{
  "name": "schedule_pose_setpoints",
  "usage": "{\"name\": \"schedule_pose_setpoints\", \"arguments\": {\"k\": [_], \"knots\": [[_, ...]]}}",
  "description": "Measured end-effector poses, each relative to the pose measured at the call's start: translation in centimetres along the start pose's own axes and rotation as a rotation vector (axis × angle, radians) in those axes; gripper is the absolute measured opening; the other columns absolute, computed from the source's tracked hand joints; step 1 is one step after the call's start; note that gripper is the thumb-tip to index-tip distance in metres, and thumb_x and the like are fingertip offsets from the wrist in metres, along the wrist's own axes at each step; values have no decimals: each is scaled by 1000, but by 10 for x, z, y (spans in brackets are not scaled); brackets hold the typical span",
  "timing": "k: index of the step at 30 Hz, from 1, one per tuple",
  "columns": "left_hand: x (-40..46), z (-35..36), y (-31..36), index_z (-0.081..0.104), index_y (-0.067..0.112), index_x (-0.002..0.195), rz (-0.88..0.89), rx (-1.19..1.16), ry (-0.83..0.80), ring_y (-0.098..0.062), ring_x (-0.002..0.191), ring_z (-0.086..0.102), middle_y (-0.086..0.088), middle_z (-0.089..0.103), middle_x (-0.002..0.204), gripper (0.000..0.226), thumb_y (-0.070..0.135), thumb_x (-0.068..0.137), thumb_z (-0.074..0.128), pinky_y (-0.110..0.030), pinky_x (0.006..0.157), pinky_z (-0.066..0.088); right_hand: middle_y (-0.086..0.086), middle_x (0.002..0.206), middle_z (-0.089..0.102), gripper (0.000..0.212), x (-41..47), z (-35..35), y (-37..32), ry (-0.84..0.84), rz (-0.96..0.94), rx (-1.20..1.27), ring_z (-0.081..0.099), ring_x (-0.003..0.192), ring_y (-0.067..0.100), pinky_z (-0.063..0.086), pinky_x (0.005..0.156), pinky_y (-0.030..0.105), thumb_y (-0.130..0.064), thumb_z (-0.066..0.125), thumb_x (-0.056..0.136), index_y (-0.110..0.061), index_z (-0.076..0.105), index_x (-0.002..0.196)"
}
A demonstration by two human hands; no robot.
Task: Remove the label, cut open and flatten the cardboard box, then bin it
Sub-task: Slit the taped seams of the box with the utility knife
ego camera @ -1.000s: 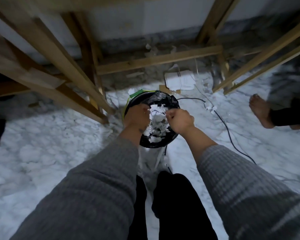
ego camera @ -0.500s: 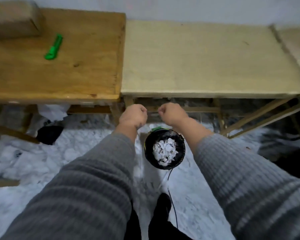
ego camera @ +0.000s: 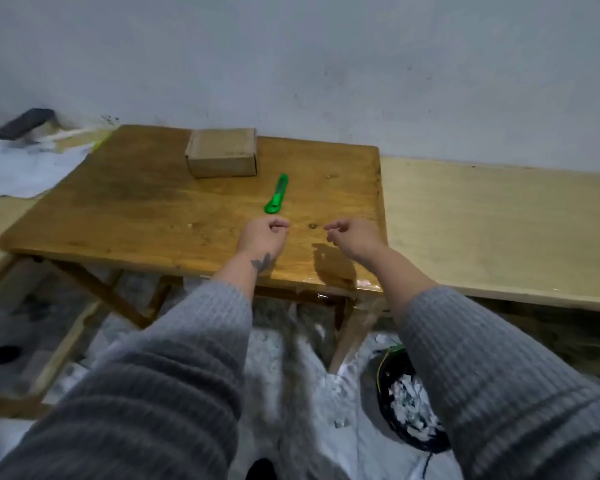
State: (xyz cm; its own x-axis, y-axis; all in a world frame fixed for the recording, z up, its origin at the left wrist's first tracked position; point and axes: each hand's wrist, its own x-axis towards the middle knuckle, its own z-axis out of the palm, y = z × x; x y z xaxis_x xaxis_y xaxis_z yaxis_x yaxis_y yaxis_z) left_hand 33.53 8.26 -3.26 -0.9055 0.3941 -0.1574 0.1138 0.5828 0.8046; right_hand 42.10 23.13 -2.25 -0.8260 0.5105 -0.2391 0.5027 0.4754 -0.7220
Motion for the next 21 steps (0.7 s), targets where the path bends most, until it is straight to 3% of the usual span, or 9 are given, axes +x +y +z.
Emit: {"name": "schedule_pose_setpoints", "arguments": {"k": [4, 9, 13, 21], "knots": [[32, -49, -16, 72, 17, 105, 38, -26, 78, -20, 104, 62, -4, 70, 111, 21, 14, 96, 53, -26, 86, 47, 9, 113, 69, 24, 29, 35, -39, 36, 33, 91, 61, 106, 23, 47, 94, 34, -16, 52, 93, -13, 69, 111], [86, -75, -26, 71, 17, 105, 64, -28, 56, -18, 103, 63, -2, 70, 109, 19, 16, 95, 55, -25, 86, 48, 10, 115, 67, 24, 77, 56, -74, 27, 74, 89, 61, 101, 24, 47, 88, 32, -17, 53, 93, -15, 68, 111], [144, -85, -28, 70, 20, 106, 68, -20, 39, -15, 97, 62, 0, 69, 109, 17, 19, 95, 57, -25, 80, 48, 9, 120, 65, 21, 133, 64, -91, 22, 114, 73, 60, 110, 25, 47, 97, 36, -17, 53, 93, -17, 68, 108], [247, -102, -23, 68, 21, 113, 97, 59, 14, -14, 107, 59, 2, 66, 116, 20, 22, 95, 58, -23, 84, 44, 9, 125, 61, 35, 226, 83, -93, -22, 236, -39, 58, 113, 25, 48, 92, 34, -21, 59, 92, -15, 58, 126]]}}
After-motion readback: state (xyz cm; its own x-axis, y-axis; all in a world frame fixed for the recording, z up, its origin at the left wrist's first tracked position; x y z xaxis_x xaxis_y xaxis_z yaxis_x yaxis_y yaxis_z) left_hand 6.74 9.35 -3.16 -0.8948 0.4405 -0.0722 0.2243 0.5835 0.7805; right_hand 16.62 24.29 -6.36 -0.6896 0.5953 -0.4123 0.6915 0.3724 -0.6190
